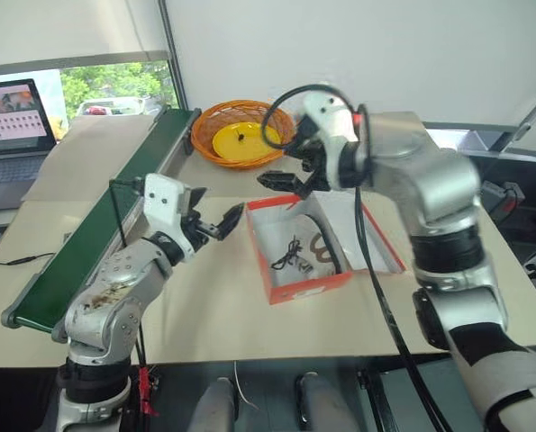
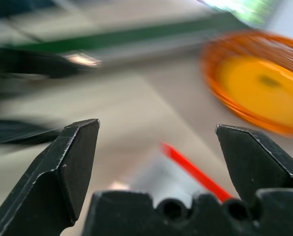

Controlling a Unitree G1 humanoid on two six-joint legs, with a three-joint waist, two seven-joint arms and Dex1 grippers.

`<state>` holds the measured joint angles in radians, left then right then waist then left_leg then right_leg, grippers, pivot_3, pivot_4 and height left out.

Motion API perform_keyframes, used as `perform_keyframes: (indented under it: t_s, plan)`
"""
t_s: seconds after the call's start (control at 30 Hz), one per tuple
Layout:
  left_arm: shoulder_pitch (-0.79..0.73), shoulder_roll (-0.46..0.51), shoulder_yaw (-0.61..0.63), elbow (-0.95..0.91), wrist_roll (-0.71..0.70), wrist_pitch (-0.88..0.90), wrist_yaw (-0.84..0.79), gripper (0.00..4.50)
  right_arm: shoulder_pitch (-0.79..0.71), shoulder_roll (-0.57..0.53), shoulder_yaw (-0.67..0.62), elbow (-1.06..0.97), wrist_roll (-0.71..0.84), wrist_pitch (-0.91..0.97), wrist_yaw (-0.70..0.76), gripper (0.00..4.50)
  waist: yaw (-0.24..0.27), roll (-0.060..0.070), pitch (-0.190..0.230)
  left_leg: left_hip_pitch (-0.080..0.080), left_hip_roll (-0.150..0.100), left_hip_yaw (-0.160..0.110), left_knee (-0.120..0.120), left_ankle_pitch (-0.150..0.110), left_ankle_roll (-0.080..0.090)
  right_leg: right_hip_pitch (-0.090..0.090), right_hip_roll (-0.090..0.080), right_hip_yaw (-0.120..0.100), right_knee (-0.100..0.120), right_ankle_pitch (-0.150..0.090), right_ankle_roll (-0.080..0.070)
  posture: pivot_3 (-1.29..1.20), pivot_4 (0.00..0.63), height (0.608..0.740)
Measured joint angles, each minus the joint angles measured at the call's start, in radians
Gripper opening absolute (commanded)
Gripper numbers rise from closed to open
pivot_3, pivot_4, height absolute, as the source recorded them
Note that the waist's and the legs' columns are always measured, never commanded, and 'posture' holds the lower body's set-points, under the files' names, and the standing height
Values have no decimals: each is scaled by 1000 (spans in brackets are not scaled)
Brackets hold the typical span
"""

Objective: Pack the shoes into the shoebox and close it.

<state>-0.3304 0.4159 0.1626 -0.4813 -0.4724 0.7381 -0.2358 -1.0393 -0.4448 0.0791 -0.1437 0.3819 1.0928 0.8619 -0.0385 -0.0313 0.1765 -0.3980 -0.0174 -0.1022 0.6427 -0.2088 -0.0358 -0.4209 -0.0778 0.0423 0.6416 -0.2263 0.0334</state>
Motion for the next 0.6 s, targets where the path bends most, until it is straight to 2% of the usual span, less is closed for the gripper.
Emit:
perform_keyframes:
  t_s: [0.17,0.37,0.6]
  plan:
    - [-40,56,45,56,45,-3,23,4500,101,-58,-60,-3,50,-107,61,4475,-2,0,0,0,0,0,0,0,0,0,0,0,1,0,0,0,150,740]
    - [-59,95,140,123,59,4,30,4500,189,-12,-53,7,54,-234,42,4475,-17,0,0,0,1,1,-1,0,0,-2,0,1,2,0,0,0,150,740]
    - [35,174,269,206,79,6,24,4500,232,52,-18,0,47,-358,17,4475,-11,0,0,0,1,1,-1,0,0,-2,0,1,2,0,0,0,150,740]
